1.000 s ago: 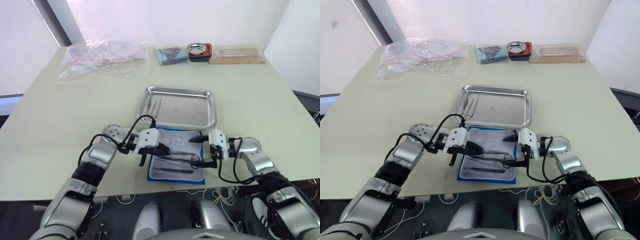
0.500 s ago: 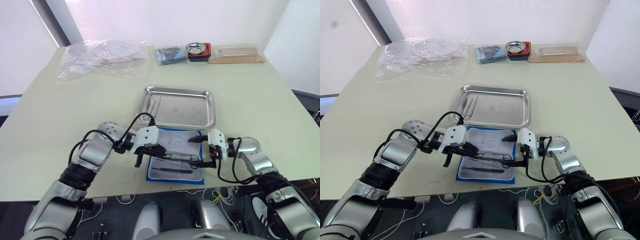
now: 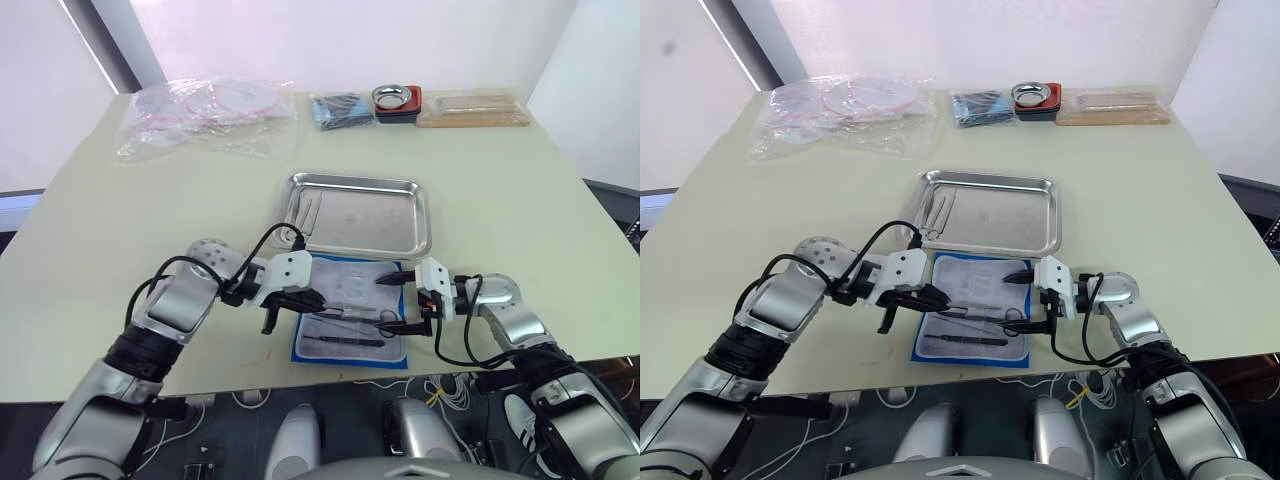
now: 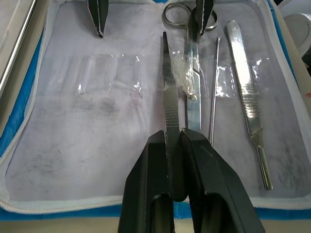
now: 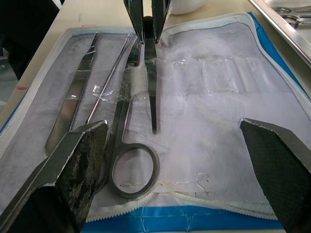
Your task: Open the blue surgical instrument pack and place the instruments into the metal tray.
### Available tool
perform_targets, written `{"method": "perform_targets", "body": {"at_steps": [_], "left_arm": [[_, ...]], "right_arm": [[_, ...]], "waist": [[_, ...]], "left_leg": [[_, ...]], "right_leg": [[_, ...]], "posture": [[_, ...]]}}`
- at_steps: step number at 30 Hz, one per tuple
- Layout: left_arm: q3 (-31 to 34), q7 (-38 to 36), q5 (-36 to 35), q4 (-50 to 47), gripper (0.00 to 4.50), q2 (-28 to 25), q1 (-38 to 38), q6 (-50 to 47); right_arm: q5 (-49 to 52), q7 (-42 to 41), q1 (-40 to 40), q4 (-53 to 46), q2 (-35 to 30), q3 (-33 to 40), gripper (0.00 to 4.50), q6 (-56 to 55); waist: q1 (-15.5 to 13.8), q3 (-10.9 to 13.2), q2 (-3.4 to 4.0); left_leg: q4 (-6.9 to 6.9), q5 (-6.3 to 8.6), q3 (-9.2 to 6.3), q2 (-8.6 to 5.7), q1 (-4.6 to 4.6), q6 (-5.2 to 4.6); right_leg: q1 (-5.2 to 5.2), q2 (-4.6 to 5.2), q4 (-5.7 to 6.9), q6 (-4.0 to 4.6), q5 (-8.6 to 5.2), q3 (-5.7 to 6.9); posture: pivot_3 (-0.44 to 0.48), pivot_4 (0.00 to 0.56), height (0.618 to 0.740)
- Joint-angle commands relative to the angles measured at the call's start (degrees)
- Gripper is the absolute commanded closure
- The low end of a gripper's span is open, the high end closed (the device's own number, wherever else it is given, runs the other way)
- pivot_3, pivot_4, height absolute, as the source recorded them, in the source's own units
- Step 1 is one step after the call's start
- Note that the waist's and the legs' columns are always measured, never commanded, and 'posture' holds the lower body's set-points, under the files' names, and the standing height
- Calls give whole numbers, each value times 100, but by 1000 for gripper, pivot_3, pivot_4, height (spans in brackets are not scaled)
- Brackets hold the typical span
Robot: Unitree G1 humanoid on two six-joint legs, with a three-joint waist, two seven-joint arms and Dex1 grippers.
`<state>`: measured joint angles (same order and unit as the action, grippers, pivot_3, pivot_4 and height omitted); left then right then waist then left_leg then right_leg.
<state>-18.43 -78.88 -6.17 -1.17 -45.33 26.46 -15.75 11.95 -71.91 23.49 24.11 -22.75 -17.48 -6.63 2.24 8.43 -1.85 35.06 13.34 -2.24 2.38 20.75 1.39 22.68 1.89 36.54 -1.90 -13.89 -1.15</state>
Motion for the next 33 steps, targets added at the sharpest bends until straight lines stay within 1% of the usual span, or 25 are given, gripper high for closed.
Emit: {"method": "perform_targets", "body": {"at_steps": [1, 19, 33], "left_arm": [[173, -79, -112, -169, 4446, -144, -55, 82], [593, -215, -325, -169, 4446, -728, -192, 183], [768, -412, -429, -257, 4446, -1086, -246, 183]], "right_arm": [[-638, 220, -350, 858, -114, -330, 0, 374], [-652, 192, -291, 946, -90, -345, 0, 336], [-652, 213, -313, 935, -48, -359, 0, 331]], "waist": [[-1, 0, 0], [-4, 5, 5], [-1, 7, 5]], "left_leg": [[0, 0, 0, 0, 0, 0], [1, 0, 3, 0, -1, 0], [4, 0, 5, 0, -3, 0]], "right_leg": [[0, 0, 0, 0, 0, 0], [4, 1, 6, 0, 0, -4], [6, 1, 13, 0, 0, -7]], "posture": [[0, 150, 740], [0, 150, 740], [0, 150, 740]]}}
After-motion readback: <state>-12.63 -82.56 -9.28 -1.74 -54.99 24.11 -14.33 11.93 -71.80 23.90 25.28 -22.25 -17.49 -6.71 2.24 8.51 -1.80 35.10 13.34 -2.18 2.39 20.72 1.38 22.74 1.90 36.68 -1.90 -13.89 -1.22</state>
